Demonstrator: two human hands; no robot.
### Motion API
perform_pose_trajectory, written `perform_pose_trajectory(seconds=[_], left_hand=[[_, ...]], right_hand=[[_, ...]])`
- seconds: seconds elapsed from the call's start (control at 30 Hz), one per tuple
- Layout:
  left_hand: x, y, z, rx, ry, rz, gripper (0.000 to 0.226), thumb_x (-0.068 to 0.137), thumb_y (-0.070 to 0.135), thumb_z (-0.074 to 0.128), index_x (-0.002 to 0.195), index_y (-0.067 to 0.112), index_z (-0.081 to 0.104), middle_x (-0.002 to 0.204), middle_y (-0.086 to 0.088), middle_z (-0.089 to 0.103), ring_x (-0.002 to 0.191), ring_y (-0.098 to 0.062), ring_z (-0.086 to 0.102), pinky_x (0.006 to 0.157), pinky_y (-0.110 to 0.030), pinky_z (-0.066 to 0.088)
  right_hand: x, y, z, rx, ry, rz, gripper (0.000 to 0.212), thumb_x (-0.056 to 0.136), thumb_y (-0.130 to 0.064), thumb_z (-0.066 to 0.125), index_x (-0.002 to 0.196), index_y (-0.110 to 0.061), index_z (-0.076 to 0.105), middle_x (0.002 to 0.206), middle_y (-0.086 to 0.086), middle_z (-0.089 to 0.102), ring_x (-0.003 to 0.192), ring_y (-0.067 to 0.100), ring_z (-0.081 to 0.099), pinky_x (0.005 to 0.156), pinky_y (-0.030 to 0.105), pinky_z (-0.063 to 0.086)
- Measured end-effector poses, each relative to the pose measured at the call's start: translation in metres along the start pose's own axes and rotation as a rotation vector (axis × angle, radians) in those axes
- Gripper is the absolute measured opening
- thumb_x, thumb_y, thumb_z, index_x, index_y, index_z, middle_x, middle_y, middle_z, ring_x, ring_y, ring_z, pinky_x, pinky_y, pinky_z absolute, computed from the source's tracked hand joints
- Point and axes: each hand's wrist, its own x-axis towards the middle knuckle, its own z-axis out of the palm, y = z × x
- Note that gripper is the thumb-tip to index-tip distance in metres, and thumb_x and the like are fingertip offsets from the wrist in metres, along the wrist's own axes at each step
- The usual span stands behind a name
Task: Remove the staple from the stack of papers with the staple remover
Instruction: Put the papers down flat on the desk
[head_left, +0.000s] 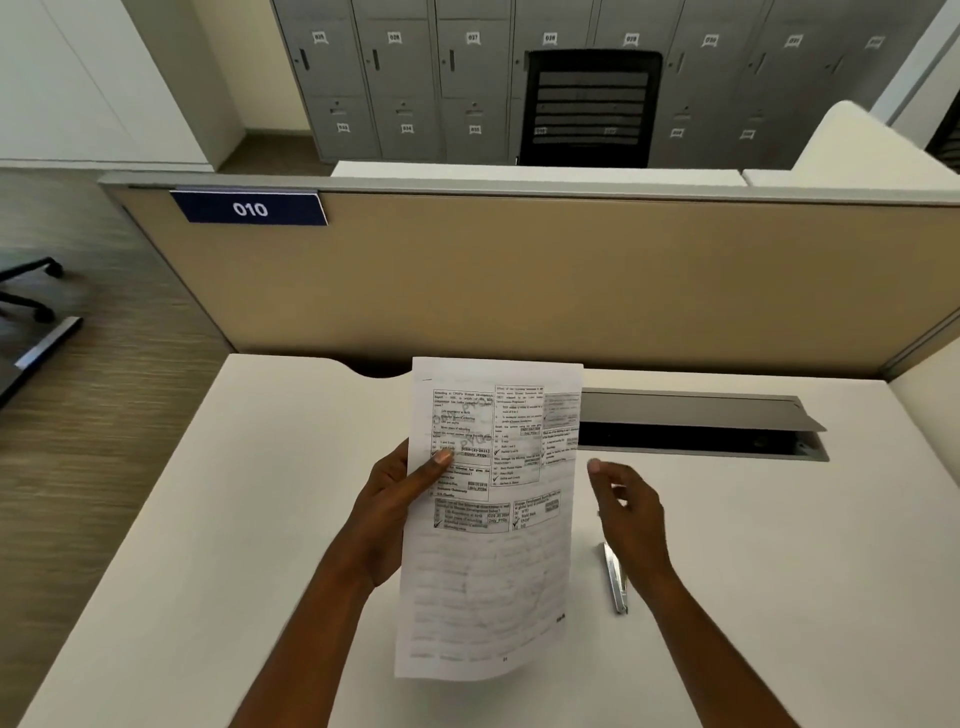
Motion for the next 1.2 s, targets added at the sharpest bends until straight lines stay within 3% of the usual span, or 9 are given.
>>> perform_pose_trajectory(seconds=[0.13, 0.23, 0.3, 0.37, 0.47, 0.63, 0.83, 0.97, 1.2], left_hand=[[-0.002, 0.003, 0.004, 0.003, -0.015, 0.020, 0.054, 0.080, 0.040, 0.086, 0.129, 0.021, 0.071, 0.130, -0.014, 0.073, 0.116, -0.033, 0.072, 0.084, -0.039, 0.063], [-0.002, 0.007, 0.004, -0.014, -0.014, 0.029, 0.054, 0.082, 0.038, 0.085, 0.130, 0.020, 0.070, 0.131, -0.014, 0.072, 0.118, -0.034, 0.071, 0.085, -0.040, 0.062], [-0.003, 0.009, 0.003, -0.019, -0.003, 0.036, 0.048, 0.086, 0.036, 0.082, 0.130, 0.021, 0.070, 0.131, -0.014, 0.072, 0.118, -0.034, 0.071, 0.085, -0.040, 0.062], [-0.004, 0.011, 0.003, -0.011, 0.007, 0.040, 0.042, 0.089, 0.032, 0.077, 0.128, 0.022, 0.071, 0.130, -0.014, 0.072, 0.117, -0.033, 0.072, 0.084, -0.040, 0.063], [-0.005, 0.013, 0.000, -0.002, 0.020, 0.051, 0.039, 0.090, 0.032, 0.074, 0.128, 0.022, 0.071, 0.130, -0.013, 0.073, 0.116, -0.033, 0.072, 0.084, -0.040, 0.063], [-0.008, 0.013, -0.002, 0.026, 0.017, 0.086, 0.034, 0.096, 0.027, 0.069, 0.129, 0.022, 0.070, 0.130, -0.012, 0.072, 0.118, -0.031, 0.071, 0.086, -0.038, 0.063], [-0.014, -0.001, -0.004, 0.167, 0.123, 0.112, 0.028, 0.094, 0.023, 0.070, 0.120, 0.026, 0.076, 0.124, -0.006, 0.077, 0.114, -0.027, 0.073, 0.084, -0.030, 0.062], [-0.013, -0.006, -0.007, 0.217, 0.154, 0.133, 0.026, 0.100, 0.015, 0.065, 0.124, 0.020, 0.074, 0.123, -0.005, 0.077, 0.114, -0.026, 0.073, 0.093, -0.039, 0.061], [-0.010, -0.005, -0.008, 0.319, 0.199, 0.188, 0.027, 0.102, 0.018, 0.063, 0.128, 0.018, 0.070, 0.122, -0.001, 0.077, 0.113, -0.023, 0.074, 0.095, -0.042, 0.060]], right_hand=[[-0.002, -0.053, 0.003, 0.284, -0.351, 0.142, 0.055, 0.095, -0.065, 0.038, 0.110, -0.028, 0.076, 0.110, 0.003, 0.078, 0.102, 0.017, 0.073, 0.080, 0.031, 0.060], [-0.009, -0.064, 0.004, 0.386, -0.432, 0.163, 0.063, 0.088, -0.073, 0.043, 0.121, -0.029, 0.072, 0.120, 0.004, 0.075, 0.114, 0.021, 0.070, 0.092, 0.038, 0.056], [-0.015, -0.064, 0.002, 0.457, -0.478, 0.106, 0.059, 0.089, -0.068, 0.055, 0.131, -0.028, 0.066, 0.130, 0.004, 0.070, 0.121, 0.023, 0.067, 0.097, 0.039, 0.057], [-0.021, -0.064, -0.002, 0.509, -0.513, 0.036, 0.047, 0.095, -0.047, 0.063, 0.136, -0.023, 0.062, 0.135, 0.007, 0.067, 0.124, 0.026, 0.065, 0.097, 0.039, 0.057], [-0.026, -0.070, -0.002, 0.514, -0.484, -0.012, 0.037, 0.093, -0.023, 0.069, 0.130, -0.020, 0.066, 0.131, 0.010, 0.069, 0.120, 0.033, 0.067, 0.095, 0.044, 0.058], [-0.029, -0.079, 0.001, 0.444, -0.360, -0.073, 0.031, 0.092, -0.012, 0.069, 0.122, -0.020, 0.071, 0.122, 0.007, 0.074, 0.111, 0.030, 0.072, 0.092, 0.043, 0.060], [-0.031, -0.074, 0.004, 0.354, -0.269, -0.104, 0.026, 0.093, -0.011, 0.070, 0.116, -0.023, 0.073, 0.114, -0.001, 0.077, 0.104, 0.022, 0.074, 0.086, 0.034, 0.062], [-0.034, -0.072, 0.008, 0.348, -0.243, -0.131, 0.026, 0.093, -0.012, 0.070, 0.117, -0.024, 0.073, 0.114, -0.004, 0.077, 0.103, 0.018, 0.075, 0.079, 0.024, 0.061], [-0.035, -0.073, 0.012, 0.316, -0.192, -0.178, 0.026, 0.092, -0.015, 0.071, 0.117, -0.021, 0.073, 0.114, -0.004, 0.077, 0.104, 0.017, 0.074, 0.082, 0.030, 0.062]])
